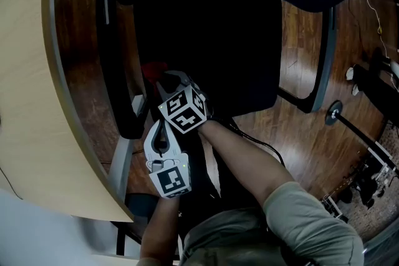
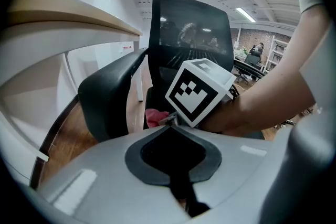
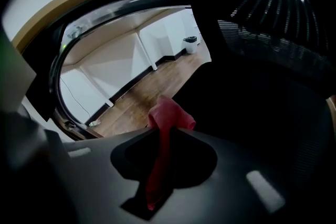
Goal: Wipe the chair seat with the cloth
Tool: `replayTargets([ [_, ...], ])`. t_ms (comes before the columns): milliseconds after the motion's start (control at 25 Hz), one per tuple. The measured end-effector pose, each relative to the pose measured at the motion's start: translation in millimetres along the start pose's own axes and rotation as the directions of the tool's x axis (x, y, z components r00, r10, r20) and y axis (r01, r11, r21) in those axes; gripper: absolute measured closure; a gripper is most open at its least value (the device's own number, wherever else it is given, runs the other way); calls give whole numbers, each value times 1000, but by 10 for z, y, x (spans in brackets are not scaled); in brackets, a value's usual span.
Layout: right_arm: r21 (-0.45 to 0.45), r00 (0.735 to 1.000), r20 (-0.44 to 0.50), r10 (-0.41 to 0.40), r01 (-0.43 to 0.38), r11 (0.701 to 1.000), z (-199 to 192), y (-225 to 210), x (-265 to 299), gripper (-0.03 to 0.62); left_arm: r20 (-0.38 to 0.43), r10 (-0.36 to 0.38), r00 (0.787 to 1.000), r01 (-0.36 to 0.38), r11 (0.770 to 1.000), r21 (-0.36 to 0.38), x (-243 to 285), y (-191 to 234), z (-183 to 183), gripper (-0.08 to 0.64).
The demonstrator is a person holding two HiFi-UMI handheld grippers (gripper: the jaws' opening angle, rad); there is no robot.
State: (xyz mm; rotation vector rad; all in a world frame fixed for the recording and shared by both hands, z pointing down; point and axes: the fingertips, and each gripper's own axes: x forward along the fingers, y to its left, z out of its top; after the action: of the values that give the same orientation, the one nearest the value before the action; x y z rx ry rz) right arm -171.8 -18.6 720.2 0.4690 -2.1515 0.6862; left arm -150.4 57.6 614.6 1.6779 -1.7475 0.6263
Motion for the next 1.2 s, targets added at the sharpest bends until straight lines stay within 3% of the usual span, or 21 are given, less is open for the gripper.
replayTargets([
  [440, 115, 990, 1, -144, 143, 983, -263, -831, -525, 531, 10, -49, 999, 49, 997, 61, 284, -420, 243, 554],
  [680, 215, 962, -19, -272, 270, 939, -602, -1406, -970, 531, 14, -101, 995, 99, 988, 114, 474, -786, 435, 554],
  [840, 298, 926, -44, -375, 371, 880, -871, -1821, -1278, 531, 28, -140, 990, 135, 981, 138, 619, -1098, 481, 554],
  [1200, 481, 814, -142, -564, 554, 679, -1505, -2559, -2000, 531, 11, -216, 976, 211, 960, 183, 820, -1746, 511, 554],
])
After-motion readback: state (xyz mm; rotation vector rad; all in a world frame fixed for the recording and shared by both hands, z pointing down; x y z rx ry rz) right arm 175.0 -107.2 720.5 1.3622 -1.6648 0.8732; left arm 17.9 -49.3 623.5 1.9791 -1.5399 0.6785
